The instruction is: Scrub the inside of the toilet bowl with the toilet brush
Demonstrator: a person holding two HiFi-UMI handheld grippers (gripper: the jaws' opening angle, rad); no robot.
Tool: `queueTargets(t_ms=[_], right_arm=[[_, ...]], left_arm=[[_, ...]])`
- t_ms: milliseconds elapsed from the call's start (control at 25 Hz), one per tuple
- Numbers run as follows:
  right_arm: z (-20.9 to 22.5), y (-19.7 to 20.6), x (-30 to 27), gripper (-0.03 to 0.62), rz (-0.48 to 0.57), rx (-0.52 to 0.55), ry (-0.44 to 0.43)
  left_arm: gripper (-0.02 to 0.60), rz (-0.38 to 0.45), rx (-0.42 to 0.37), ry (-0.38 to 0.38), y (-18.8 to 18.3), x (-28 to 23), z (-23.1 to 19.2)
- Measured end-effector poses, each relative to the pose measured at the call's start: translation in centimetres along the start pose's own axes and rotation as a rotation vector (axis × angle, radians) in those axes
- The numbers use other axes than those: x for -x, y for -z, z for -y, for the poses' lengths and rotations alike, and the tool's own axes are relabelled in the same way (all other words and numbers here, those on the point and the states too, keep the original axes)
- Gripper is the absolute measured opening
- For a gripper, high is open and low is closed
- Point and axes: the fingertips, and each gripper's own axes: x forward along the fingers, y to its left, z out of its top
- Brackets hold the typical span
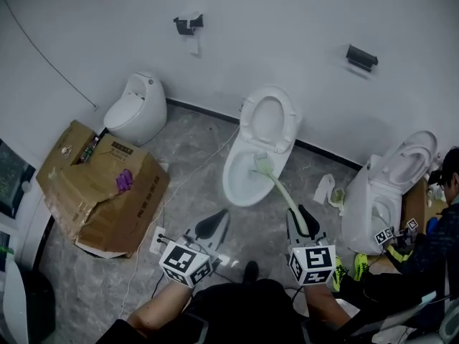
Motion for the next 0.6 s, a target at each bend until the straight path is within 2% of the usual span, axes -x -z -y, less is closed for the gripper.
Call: queueTargets(t_ms=[240,600], right_arm=[[2.8,-0.2,-2.2,0.115,-0.002,0.0,-0.03],[4.6,-0.2,-7.5,0.115,-0.027,-0.001,-0.044]], left_arm=[[0.009,-0.006,-0.01,-0.025,-0.6,-3.5,-0.3],[0.009,-0.025,0.005,-0.041,-0.4,-7.9,-3.6]])
